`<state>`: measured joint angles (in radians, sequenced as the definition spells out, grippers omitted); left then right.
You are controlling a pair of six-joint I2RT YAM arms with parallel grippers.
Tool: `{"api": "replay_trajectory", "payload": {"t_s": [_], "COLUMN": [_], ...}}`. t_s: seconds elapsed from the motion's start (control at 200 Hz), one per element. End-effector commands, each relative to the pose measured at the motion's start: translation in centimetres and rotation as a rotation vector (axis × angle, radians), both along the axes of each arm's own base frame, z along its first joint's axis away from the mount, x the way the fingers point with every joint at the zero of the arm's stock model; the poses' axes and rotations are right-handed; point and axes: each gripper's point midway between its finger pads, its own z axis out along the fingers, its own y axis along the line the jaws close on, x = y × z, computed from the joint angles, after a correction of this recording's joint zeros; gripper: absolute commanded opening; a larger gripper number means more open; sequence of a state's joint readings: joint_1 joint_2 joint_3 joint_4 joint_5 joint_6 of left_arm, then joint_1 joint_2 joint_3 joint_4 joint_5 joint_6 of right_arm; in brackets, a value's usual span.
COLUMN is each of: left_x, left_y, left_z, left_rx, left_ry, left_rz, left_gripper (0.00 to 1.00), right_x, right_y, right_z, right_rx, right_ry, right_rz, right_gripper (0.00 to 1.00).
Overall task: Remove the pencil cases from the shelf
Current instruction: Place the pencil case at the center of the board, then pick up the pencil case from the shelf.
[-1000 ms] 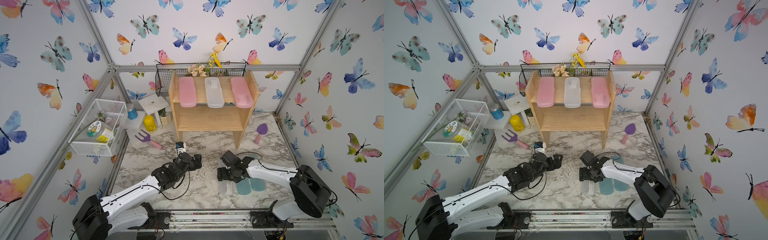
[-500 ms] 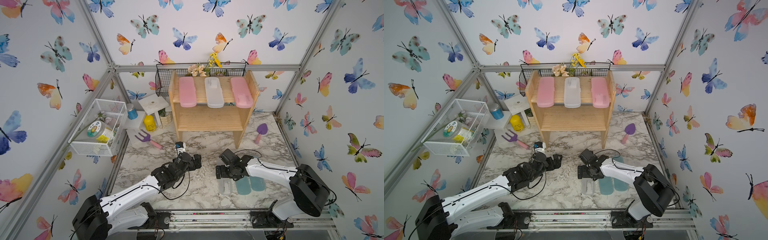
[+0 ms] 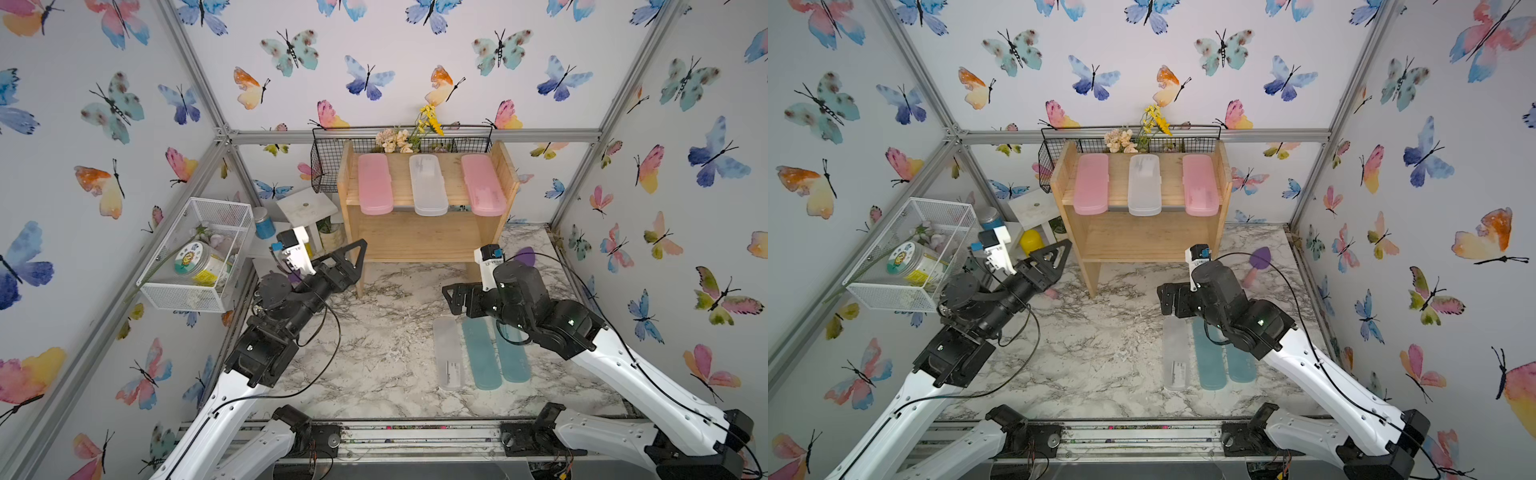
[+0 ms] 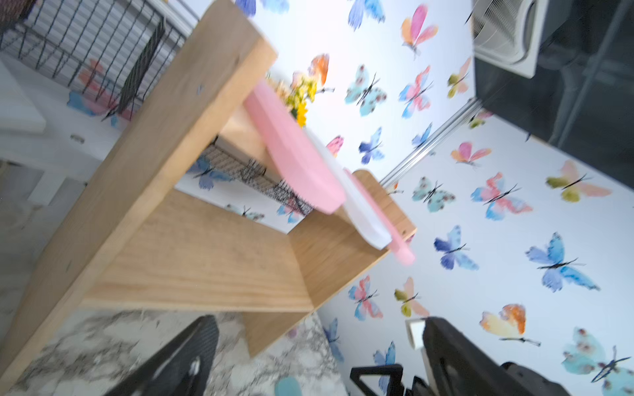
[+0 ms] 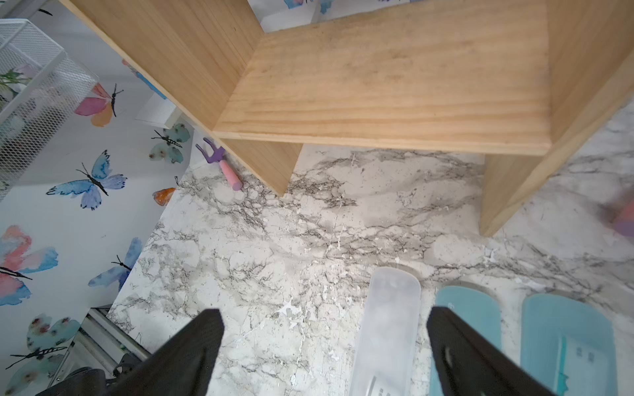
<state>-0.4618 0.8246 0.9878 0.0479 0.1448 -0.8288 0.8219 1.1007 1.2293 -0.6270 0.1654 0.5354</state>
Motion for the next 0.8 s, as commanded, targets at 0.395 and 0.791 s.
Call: {"api": "replay_trajectory", "payload": {"t_s": [0.395, 0.791], "left_x": [6.4, 8.9], "left_y": [-2.5, -2.8], "left_z": [4.0, 4.3], "left_rx": [-0.273, -0.308], "left_ry": [0.02, 0.031], "left_rz": [-0.214, -0.198], "left_gripper": [0.99, 0.97], "right_x": [1.5, 2.3], "right_y": [0.0, 1.1], "right_z": [-0.3, -1.2], "right_rx": [-0.124, -0.158], "right_ry": [-0.011, -0.01], "right_rz": [-0.019, 0.01], "right_gripper": [0.99, 0.99]}}
